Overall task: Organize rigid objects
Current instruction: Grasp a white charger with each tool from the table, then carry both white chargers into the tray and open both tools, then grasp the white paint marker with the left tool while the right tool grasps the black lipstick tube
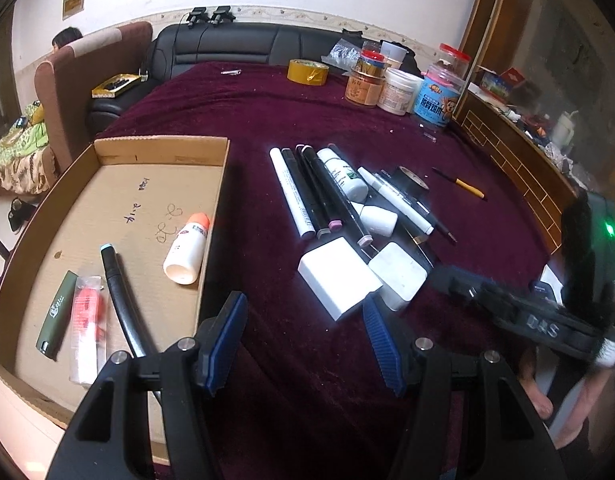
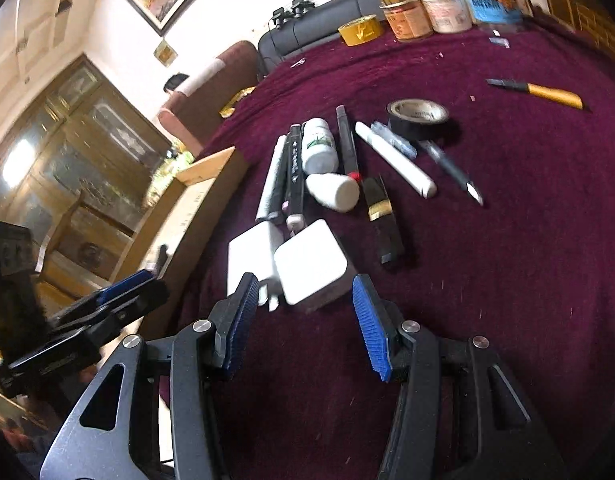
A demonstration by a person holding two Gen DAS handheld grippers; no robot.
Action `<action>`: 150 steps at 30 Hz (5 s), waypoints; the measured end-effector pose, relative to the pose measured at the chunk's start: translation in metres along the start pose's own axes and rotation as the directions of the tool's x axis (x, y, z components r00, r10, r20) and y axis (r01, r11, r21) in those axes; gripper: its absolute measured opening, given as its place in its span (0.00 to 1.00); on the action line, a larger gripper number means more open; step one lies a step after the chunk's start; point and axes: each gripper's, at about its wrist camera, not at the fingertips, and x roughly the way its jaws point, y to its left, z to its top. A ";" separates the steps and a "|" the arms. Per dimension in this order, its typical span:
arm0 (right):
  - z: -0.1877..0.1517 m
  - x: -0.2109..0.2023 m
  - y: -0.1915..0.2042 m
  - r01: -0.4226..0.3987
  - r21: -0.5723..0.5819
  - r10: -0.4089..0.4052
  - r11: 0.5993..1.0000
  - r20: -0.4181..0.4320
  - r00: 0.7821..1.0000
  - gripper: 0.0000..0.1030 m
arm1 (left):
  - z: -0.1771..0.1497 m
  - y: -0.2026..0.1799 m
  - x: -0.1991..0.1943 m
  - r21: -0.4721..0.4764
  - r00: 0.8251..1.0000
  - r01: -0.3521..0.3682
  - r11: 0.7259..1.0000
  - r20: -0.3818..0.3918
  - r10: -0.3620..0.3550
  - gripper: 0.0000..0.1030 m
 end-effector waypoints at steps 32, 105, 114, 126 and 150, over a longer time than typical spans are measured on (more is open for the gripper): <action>-0.011 0.030 0.016 0.200 -0.128 -0.206 0.971 -0.038 0.978 0.47 | 0.044 -0.010 0.093 -0.202 0.956 -0.003 0.979 -0.288 -0.057 0.59; 0.045 0.160 0.211 -0.060 -0.334 -0.005 0.940 -0.191 0.982 0.47 | 0.056 0.210 0.035 -0.276 0.978 -0.155 0.949 -0.178 0.108 0.48; 0.029 0.178 0.225 0.036 -0.449 -0.128 0.893 -0.176 0.976 0.48 | 0.056 0.211 0.040 -0.259 0.970 -0.183 0.948 -0.203 0.131 0.49; 0.035 0.142 0.208 -0.082 -0.358 0.025 0.930 -0.162 0.986 0.49 | 0.057 0.208 0.023 -0.283 0.989 -0.113 0.952 -0.128 0.080 0.58; 0.020 0.005 -0.010 0.137 -0.005 -0.137 0.991 -0.009 0.990 0.46 | 0.022 0.018 0.026 -0.122 0.982 0.145 0.982 -0.106 -0.159 0.64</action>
